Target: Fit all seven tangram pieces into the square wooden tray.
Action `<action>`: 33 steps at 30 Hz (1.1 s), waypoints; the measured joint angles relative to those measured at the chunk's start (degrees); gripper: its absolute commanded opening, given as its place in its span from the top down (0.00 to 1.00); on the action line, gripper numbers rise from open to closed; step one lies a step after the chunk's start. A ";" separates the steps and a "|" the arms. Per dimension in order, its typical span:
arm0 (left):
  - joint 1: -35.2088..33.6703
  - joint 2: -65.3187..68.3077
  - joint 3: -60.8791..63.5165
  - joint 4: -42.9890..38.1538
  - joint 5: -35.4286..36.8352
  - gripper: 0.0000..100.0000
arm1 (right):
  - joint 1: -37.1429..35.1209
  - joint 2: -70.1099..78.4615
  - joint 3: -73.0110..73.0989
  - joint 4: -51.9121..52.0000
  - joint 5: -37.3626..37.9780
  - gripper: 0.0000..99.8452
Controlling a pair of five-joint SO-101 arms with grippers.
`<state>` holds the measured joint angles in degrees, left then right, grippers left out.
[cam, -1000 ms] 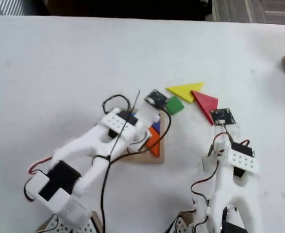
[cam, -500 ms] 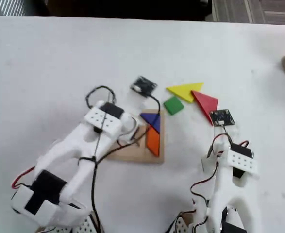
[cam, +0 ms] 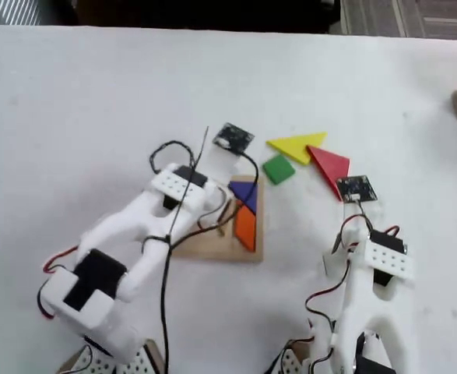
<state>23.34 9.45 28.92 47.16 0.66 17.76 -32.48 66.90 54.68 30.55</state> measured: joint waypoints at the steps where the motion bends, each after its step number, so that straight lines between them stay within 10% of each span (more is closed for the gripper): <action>1: 0.18 0.44 -0.62 0.00 1.58 0.98 | 0.00 0.00 0.00 0.00 0.00 0.98; 33: 0.44 -4.57 -1.76 6.07 6.07 0.98 | 0.00 0.00 0.00 0.00 0.00 0.98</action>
<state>23.78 4.88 27.16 53.23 6.73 17.76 -32.48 66.90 54.68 30.55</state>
